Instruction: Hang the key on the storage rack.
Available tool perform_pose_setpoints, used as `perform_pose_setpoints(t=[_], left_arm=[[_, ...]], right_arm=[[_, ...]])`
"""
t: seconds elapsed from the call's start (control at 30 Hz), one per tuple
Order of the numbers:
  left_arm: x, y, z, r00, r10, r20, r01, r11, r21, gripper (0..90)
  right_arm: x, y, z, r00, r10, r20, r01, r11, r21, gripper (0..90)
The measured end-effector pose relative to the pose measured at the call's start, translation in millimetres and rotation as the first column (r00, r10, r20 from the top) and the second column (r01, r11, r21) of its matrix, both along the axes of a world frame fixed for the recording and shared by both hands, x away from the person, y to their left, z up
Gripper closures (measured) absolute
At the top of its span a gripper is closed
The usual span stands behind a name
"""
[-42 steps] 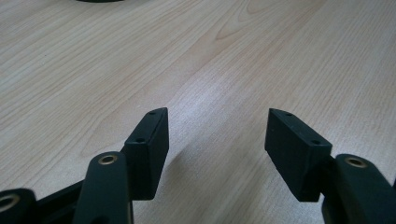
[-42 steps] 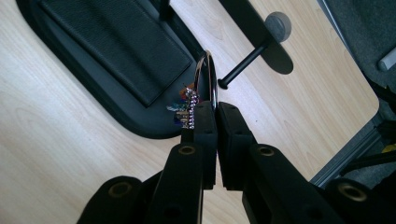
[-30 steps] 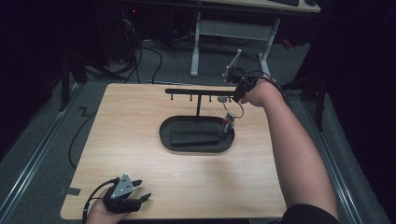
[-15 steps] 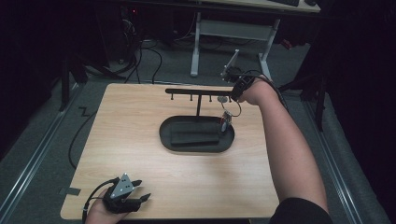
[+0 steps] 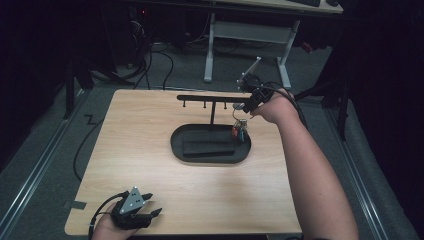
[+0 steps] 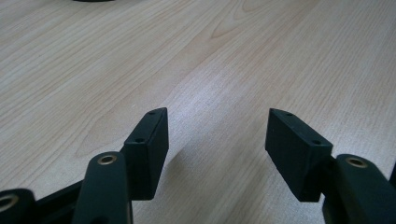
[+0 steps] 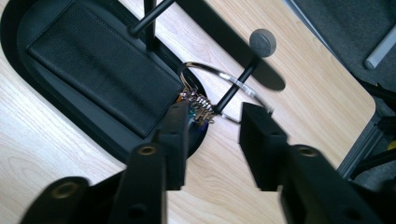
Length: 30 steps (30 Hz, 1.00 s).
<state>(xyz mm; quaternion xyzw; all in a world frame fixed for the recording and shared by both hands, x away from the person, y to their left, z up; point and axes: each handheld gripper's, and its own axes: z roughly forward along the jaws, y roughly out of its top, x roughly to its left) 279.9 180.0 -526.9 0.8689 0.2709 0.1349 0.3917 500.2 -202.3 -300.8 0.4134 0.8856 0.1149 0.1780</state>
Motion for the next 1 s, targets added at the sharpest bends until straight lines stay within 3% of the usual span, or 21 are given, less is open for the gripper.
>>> perform_pose_setpoints(t=[0.3,0.47,0.63,0.87,1.0], left_arm=[[-1.6,-1.2,2.5,1.0,-0.006,0.002,0.006,0.9996,-0.029,41.4],[0.4,-2.3,2.3,0.9999,-0.007,-0.008,0.007,0.9991,-0.042,41.0],[3.3,-2.9,0.0,0.9997,-0.007,-0.025,0.006,0.9983,-0.057,40.9],[2.9,-5.1,0.5,0.9996,-0.011,-0.025,0.01,0.9986,-0.052,41.0],[2.9,-7.5,-0.6,0.9996,-0.014,-0.025,0.013,0.9989,-0.045,39.8]], right_arm=[[-37.7,-14.9,-12.7,0.9943,-0.046,0.097,0.036,0.994,0.103,42.0],[-54.2,-23.0,-23.6,0.9905,-0.06,0.124,0.041,0.988,0.149,35.1],[-75.1,-32.2,-40.0,0.9799,-0.085,0.18,0.053,0.983,0.178,30.0],[-100.1,-46.2,-66.6,0.9693,-0.113,0.219,0.061,0.971,0.231,23.6],[-112.1,-52.1,-81.7,0.9683,-0.121,0.218,0.062,0.964,0.26,20.7]])
